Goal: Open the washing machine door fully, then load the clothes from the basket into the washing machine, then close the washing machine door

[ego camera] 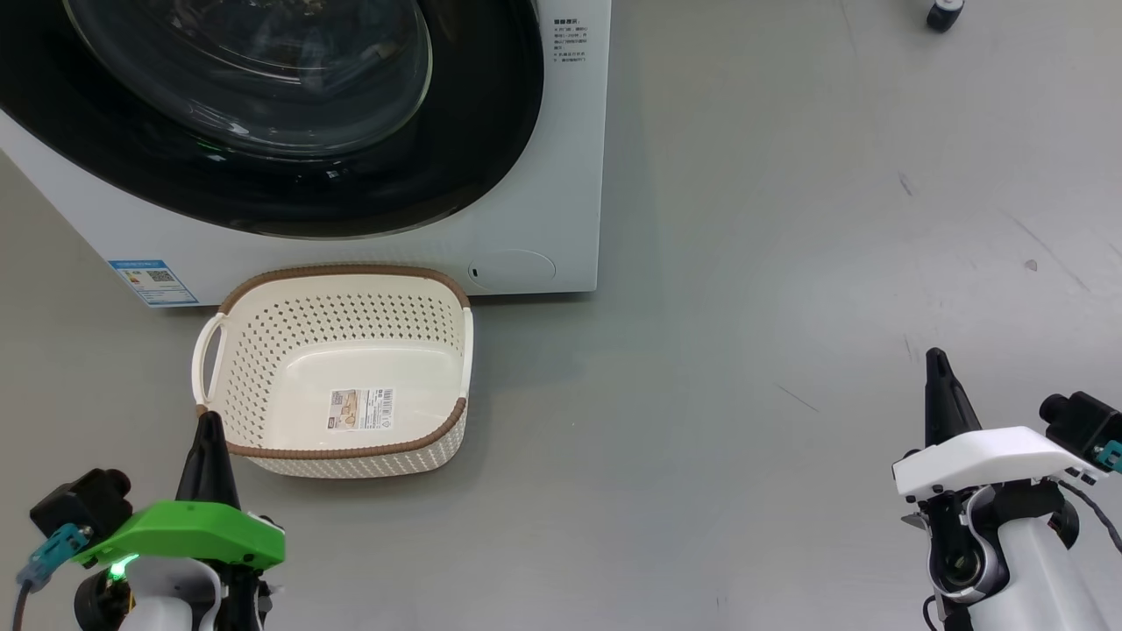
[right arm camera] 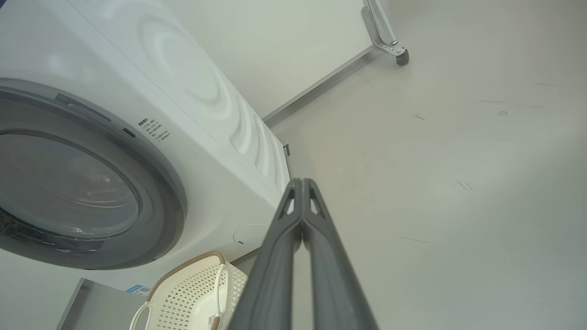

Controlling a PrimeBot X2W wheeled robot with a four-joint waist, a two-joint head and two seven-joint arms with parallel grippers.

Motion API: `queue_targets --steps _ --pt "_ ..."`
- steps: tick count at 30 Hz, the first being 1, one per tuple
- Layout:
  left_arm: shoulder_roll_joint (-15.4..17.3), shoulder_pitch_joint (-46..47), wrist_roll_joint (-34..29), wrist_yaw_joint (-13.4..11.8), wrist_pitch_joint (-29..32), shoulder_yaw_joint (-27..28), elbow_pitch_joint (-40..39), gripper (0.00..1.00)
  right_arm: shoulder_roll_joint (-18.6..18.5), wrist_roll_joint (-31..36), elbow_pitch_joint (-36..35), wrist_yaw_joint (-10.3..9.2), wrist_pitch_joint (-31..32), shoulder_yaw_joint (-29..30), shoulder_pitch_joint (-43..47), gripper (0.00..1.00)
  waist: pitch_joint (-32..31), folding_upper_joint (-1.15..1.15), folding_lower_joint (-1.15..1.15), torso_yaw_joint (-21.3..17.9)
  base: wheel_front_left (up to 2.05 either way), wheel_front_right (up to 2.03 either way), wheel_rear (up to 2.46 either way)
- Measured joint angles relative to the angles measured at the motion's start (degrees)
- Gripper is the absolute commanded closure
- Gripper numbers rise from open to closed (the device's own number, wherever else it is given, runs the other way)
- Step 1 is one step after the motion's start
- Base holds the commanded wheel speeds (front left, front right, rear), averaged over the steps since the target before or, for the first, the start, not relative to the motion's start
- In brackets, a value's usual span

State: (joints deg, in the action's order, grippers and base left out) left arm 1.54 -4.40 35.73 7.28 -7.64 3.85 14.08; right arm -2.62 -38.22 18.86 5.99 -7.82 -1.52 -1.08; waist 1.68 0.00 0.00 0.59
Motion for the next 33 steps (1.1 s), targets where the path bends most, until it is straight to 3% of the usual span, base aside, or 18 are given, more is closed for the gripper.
queue_targets --steps 33 --pt "0.01 3.52 25.41 0.00 6.76 0.78 0.40 1.00 0.32 -24.43 -1.03 0.45 6.82 4.69 -0.91 1.00 -0.71 0.00 0.00 -0.28 0.00 0.00 0.00"
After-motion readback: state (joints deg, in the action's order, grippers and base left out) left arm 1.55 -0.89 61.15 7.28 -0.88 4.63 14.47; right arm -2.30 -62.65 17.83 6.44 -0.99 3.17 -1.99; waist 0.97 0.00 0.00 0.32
